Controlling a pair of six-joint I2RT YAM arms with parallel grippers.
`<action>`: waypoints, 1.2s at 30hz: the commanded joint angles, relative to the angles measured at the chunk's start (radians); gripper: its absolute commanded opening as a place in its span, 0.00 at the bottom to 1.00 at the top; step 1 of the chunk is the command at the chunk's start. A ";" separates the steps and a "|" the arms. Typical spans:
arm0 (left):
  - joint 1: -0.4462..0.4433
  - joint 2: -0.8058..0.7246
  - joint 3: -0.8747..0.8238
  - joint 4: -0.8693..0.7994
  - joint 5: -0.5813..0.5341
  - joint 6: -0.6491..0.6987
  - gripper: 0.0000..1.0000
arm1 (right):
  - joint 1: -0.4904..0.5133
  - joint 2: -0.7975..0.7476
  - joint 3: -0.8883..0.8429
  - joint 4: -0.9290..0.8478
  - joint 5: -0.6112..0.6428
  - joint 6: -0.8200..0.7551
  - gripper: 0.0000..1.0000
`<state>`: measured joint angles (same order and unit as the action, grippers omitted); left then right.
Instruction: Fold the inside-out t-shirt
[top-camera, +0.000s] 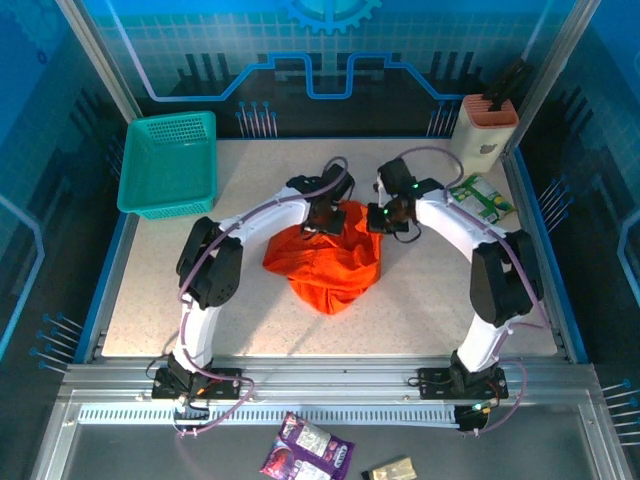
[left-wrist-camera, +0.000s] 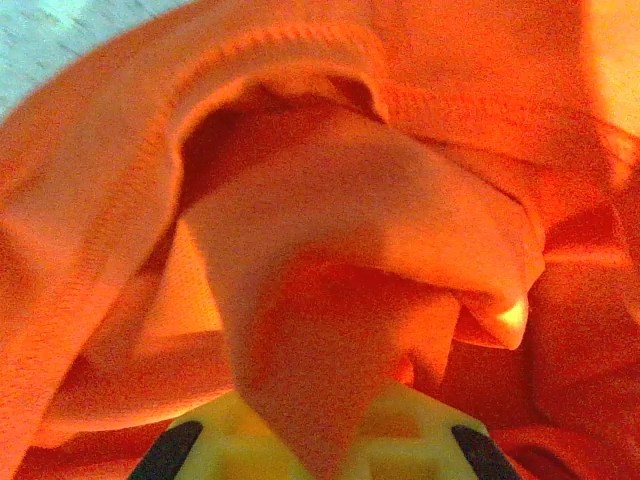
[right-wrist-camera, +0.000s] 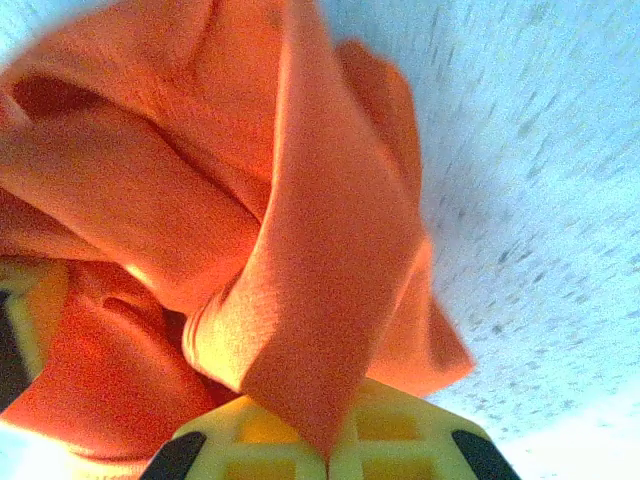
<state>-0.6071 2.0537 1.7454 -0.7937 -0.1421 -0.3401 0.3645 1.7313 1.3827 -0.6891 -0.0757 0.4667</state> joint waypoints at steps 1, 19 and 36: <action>0.095 -0.175 0.068 0.061 0.121 0.008 0.00 | -0.064 -0.141 0.120 -0.095 0.023 -0.043 0.00; 0.478 -0.625 -0.644 0.306 0.413 -0.126 0.00 | -0.363 -0.314 -0.214 -0.060 -0.073 -0.097 0.00; 0.361 -0.580 -0.564 0.192 0.215 -0.014 0.47 | -0.050 -0.249 -0.162 -0.153 0.217 -0.105 0.45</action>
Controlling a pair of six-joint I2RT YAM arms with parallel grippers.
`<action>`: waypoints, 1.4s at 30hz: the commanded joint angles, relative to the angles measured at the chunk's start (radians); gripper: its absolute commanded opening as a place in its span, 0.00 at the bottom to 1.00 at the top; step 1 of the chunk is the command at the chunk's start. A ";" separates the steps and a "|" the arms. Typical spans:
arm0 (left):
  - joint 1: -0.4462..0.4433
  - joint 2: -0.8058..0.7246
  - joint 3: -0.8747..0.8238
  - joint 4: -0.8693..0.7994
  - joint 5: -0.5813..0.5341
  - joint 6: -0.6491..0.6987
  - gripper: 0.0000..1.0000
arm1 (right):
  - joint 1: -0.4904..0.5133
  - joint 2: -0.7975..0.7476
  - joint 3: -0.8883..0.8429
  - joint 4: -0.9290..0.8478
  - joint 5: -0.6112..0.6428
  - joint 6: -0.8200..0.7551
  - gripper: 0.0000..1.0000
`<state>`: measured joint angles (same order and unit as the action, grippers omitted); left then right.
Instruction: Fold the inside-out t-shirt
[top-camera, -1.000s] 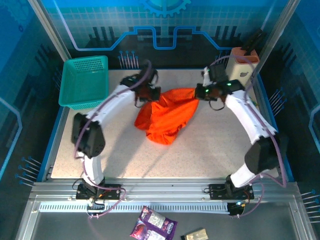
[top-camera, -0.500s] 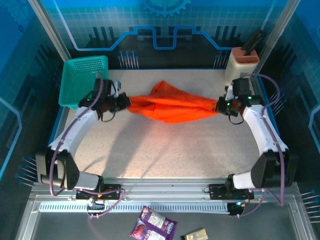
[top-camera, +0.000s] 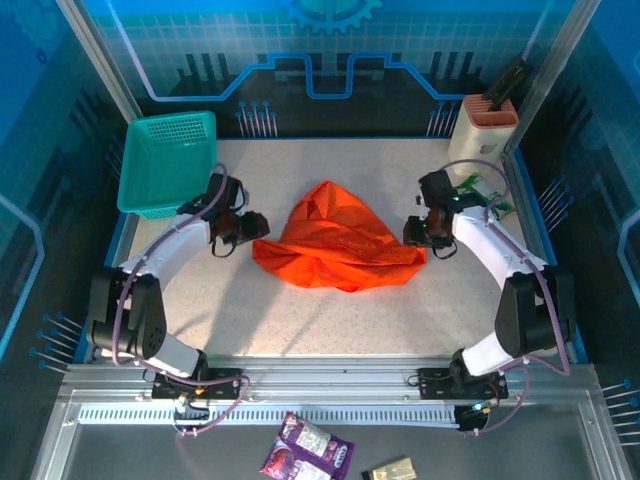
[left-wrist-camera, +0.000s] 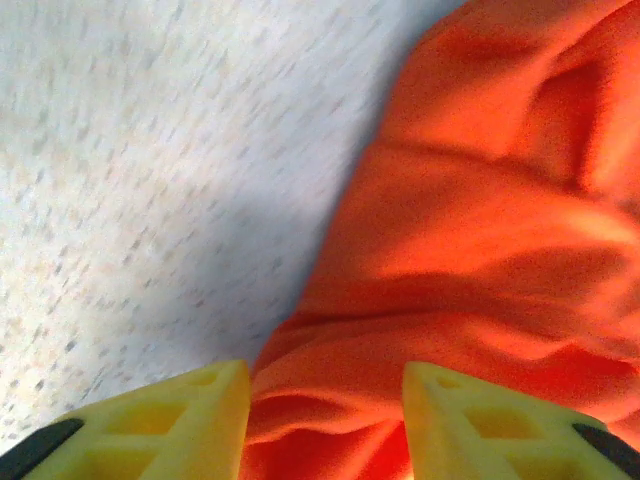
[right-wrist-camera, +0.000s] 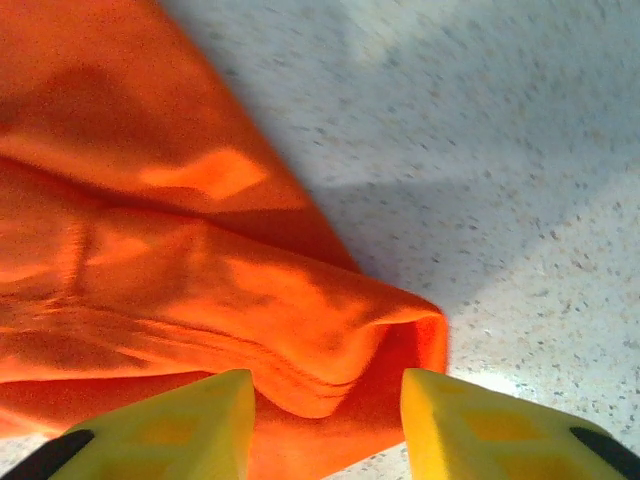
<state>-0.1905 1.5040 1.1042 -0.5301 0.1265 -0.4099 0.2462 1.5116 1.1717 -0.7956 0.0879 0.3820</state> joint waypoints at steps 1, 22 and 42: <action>-0.090 -0.014 0.106 -0.092 -0.063 0.065 0.48 | 0.107 -0.022 0.059 -0.037 0.021 -0.034 0.47; -0.504 0.269 0.041 0.054 -0.175 -0.138 0.41 | 0.328 0.413 0.359 0.038 0.045 -0.146 0.03; -0.463 0.039 -0.173 0.065 -0.226 -0.012 0.00 | 0.058 0.222 0.493 -0.030 -0.136 -0.010 0.00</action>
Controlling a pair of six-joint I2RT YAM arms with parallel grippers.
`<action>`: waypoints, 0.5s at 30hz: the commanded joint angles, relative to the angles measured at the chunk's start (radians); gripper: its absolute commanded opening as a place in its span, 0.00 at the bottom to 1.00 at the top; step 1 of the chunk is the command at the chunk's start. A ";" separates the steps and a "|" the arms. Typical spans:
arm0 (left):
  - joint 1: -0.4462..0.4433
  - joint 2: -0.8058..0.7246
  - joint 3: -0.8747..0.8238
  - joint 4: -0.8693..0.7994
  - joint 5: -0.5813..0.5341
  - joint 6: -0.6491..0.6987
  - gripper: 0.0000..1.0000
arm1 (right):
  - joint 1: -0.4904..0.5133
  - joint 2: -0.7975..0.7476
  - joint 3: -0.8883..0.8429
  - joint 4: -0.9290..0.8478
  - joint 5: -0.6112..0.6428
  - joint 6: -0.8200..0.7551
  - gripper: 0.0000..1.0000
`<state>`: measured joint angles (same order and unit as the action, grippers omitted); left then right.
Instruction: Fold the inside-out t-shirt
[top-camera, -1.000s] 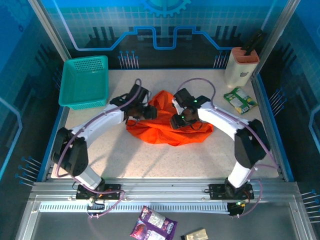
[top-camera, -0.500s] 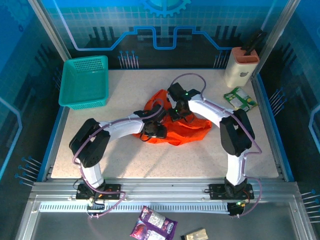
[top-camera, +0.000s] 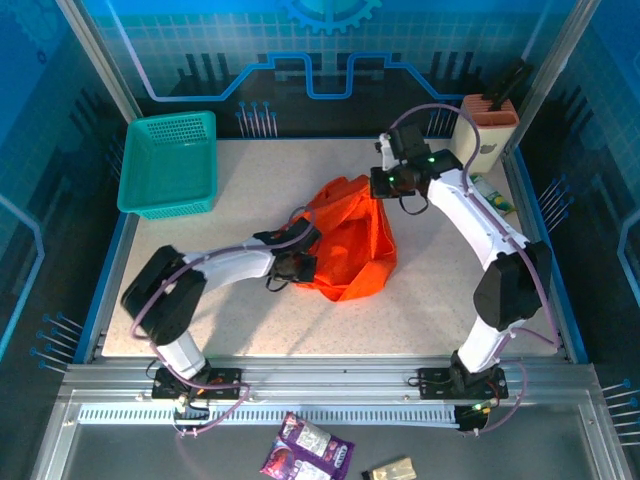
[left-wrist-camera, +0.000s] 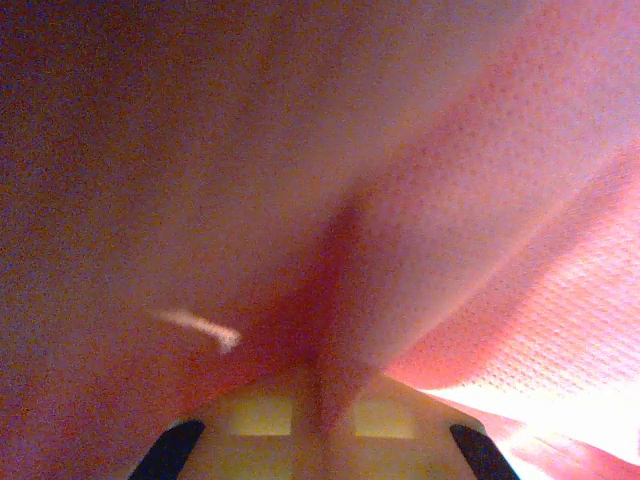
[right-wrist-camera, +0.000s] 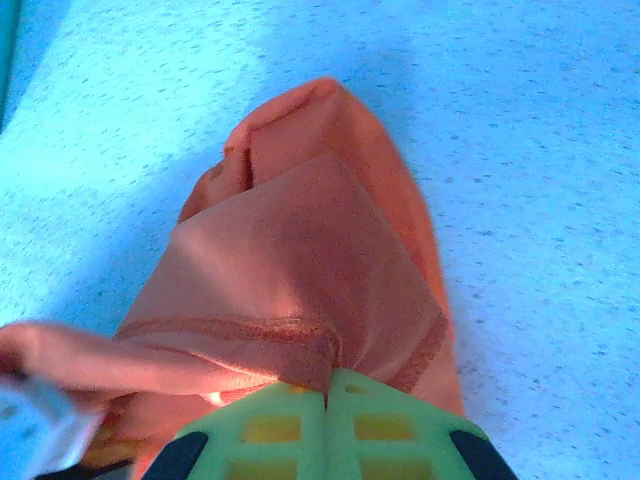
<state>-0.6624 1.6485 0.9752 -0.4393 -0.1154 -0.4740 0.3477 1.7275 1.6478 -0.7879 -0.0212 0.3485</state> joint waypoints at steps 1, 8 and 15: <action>0.013 -0.138 -0.063 -0.037 0.027 0.063 0.00 | -0.053 0.017 0.016 -0.036 -0.028 0.020 0.00; 0.124 -0.319 -0.171 -0.153 0.086 0.052 0.00 | -0.079 0.151 0.003 -0.028 0.009 0.005 0.00; 0.139 -0.345 -0.028 -0.188 0.117 0.055 0.24 | -0.055 0.075 -0.089 -0.007 -0.018 0.044 0.33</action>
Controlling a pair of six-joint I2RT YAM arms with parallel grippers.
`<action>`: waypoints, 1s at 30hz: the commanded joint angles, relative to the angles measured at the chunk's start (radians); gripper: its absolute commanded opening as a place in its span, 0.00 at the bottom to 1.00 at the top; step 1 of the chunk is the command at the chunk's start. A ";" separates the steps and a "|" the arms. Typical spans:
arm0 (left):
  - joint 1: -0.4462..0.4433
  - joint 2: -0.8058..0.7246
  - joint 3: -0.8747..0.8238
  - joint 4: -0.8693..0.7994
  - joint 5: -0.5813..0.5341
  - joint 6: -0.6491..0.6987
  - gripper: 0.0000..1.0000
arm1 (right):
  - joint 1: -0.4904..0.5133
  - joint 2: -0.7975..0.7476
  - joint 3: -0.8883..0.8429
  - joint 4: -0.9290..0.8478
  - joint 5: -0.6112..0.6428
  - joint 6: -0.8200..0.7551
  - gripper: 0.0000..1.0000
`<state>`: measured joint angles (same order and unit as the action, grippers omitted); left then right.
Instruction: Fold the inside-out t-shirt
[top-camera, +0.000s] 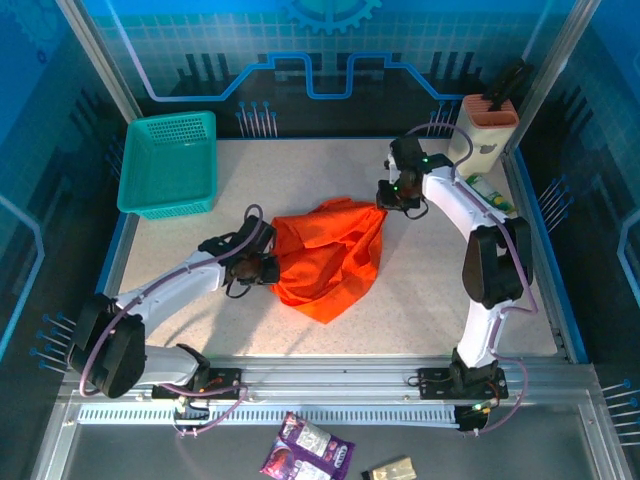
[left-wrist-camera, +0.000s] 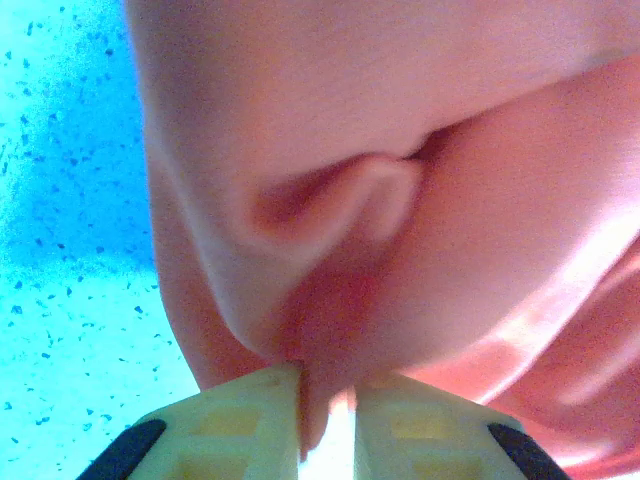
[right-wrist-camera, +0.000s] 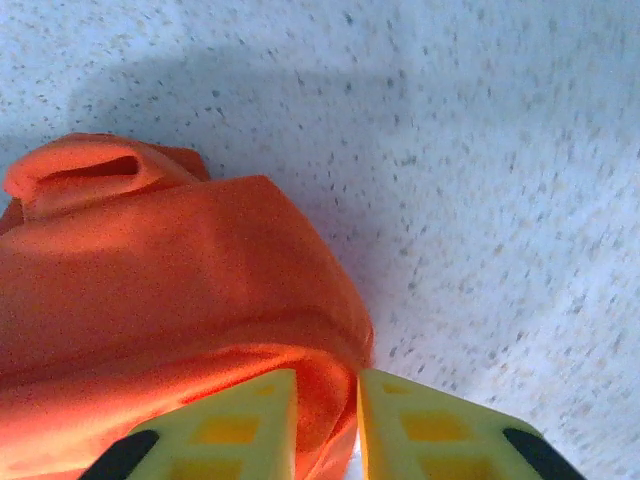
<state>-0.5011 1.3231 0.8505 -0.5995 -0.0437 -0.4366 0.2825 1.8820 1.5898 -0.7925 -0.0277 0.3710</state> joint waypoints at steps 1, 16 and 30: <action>-0.043 -0.003 0.130 -0.029 0.048 0.019 0.26 | 0.011 -0.104 -0.055 -0.001 -0.014 0.026 0.36; -0.277 0.629 0.716 -0.197 -0.134 0.204 0.33 | 0.152 -0.389 -0.518 0.108 -0.043 0.246 0.47; -0.267 0.798 0.847 -0.253 -0.336 0.311 0.45 | 0.225 -0.133 -0.478 0.231 -0.020 0.320 0.35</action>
<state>-0.7620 2.0968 1.6417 -0.8547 -0.3122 -0.1612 0.4873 1.7184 1.0943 -0.5640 -0.0776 0.6811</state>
